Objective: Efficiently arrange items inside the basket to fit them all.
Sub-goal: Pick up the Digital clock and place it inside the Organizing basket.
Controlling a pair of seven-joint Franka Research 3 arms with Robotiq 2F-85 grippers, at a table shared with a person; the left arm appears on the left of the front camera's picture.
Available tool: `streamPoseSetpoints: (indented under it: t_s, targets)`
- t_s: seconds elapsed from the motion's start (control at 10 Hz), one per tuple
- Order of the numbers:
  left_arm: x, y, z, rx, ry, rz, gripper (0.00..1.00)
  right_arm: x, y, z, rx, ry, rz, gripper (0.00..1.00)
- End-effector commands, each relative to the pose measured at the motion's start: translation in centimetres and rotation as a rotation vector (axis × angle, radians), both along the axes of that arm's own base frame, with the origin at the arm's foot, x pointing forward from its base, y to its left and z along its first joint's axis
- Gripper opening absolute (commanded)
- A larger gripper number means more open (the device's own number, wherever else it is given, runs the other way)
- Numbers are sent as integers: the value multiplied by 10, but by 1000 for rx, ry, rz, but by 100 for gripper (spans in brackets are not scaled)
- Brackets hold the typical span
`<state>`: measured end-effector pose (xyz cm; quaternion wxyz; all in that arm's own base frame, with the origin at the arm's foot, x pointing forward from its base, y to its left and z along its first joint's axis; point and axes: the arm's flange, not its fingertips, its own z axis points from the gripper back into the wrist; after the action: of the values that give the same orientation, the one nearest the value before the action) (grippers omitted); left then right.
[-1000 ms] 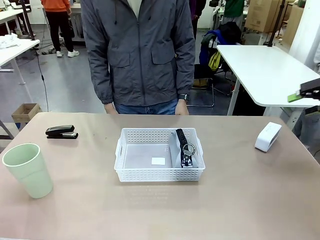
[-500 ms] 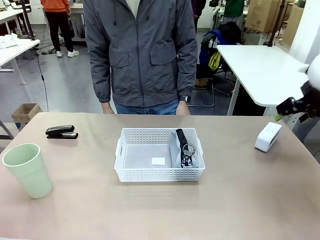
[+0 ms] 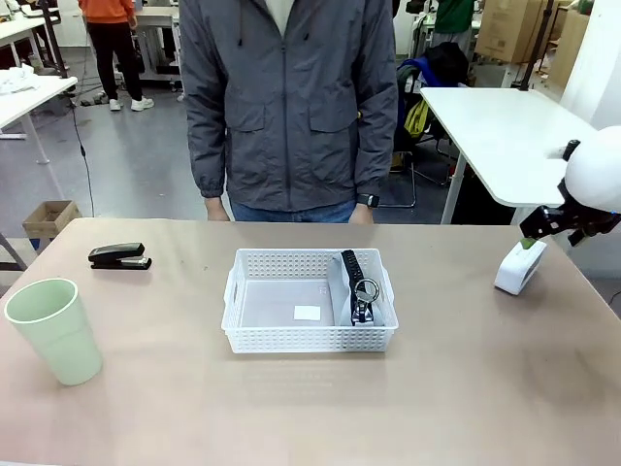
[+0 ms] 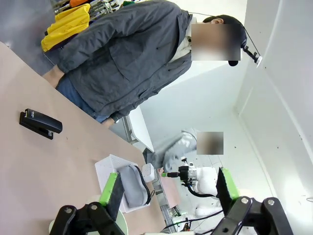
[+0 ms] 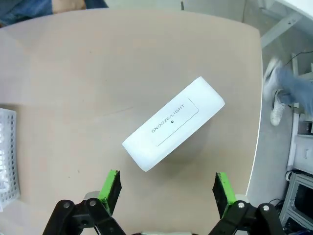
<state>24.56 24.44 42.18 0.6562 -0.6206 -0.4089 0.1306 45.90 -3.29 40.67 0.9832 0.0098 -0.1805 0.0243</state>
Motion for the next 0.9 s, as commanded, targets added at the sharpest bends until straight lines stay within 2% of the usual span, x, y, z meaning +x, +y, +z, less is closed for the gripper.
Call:
streamPoseSetpoints:
  t_s: [0.0, 0.4, 0.5, 0.8]
  targets:
    - [-1, 0, 2, 2, -25, 1, 100, -2, -4, -1, -38, -1, 5, 100]
    - [-1, 0, 2, 2, -25, 1, 100, -1, -5, -1, -24, 4, 11, 100]
    - [-1, 0, 2, 2, -25, 1, 100, 8, 1, 2, -5, 159, -33, 100]
    - [-1, 0, 2, 2, -25, 1, 100, 13, 11, 8, 88, 436, -289, 100]
